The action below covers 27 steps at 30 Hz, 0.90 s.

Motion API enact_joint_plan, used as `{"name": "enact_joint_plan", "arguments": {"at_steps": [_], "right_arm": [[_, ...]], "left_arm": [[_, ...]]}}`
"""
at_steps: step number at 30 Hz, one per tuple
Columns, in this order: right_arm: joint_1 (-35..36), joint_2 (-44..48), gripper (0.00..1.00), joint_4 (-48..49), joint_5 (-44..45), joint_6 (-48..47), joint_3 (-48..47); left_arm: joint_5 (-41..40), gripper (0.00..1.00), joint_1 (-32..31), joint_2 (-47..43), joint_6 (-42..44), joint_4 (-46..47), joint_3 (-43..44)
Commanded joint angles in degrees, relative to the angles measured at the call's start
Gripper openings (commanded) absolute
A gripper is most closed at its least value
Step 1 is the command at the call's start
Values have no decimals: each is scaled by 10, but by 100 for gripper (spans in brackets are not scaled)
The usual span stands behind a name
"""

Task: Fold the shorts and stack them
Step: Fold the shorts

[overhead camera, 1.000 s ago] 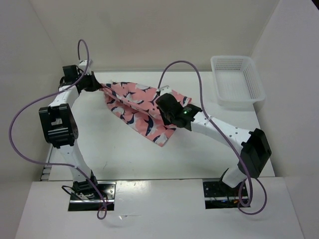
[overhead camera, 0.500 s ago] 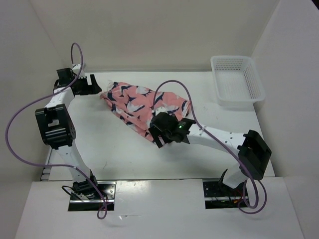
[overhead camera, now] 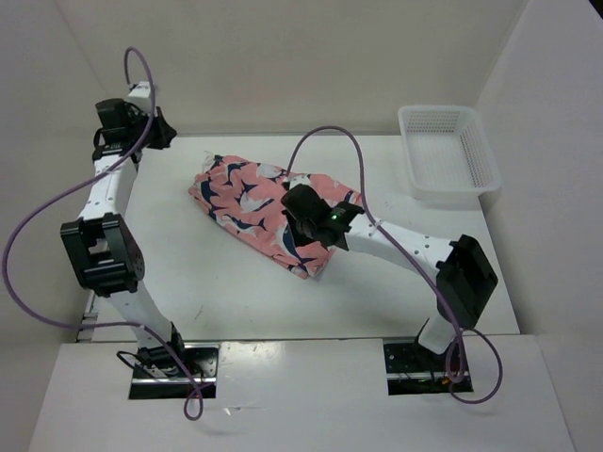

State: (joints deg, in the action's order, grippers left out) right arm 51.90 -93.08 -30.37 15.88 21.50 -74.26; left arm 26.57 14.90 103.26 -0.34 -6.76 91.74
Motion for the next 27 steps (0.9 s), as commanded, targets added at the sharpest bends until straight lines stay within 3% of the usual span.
{"name": "enact_joint_plan", "arguments": {"at_steps": [1, 4, 7, 9, 13, 15, 19, 24, 27], "right_arm": [[-47, -30, 1, 31, -92, 41, -23], [-66, -43, 1, 37, -138, 78, -18], [-100, -36, 5, 37, -168, 116, 10], [-124, -7, 5, 57, -196, 143, 42], [-163, -14, 10, 66, -248, 150, 95], [-163, -36, 10, 66, -248, 150, 102], [-163, -69, 12, 61, -202, 139, 91], [-208, -112, 21, 61, -183, 109, 80], [-229, -124, 21, 61, -177, 89, 74]], "left_arm": [[35, 8, -52, 77, 3, -53, 34], [10, 10, -82, 115, 3, -59, 34], [-5, 32, -95, 138, 3, -42, 21], [-15, 38, -101, 162, 3, -47, 21], [-41, 36, -106, 193, 3, -55, 27], [-48, 35, -106, 193, 3, -31, -14], [-69, 35, -100, 164, 3, -19, -79], [-78, 35, -89, 135, 3, -32, -144], [-84, 35, -77, 99, 3, -44, -185]]}}
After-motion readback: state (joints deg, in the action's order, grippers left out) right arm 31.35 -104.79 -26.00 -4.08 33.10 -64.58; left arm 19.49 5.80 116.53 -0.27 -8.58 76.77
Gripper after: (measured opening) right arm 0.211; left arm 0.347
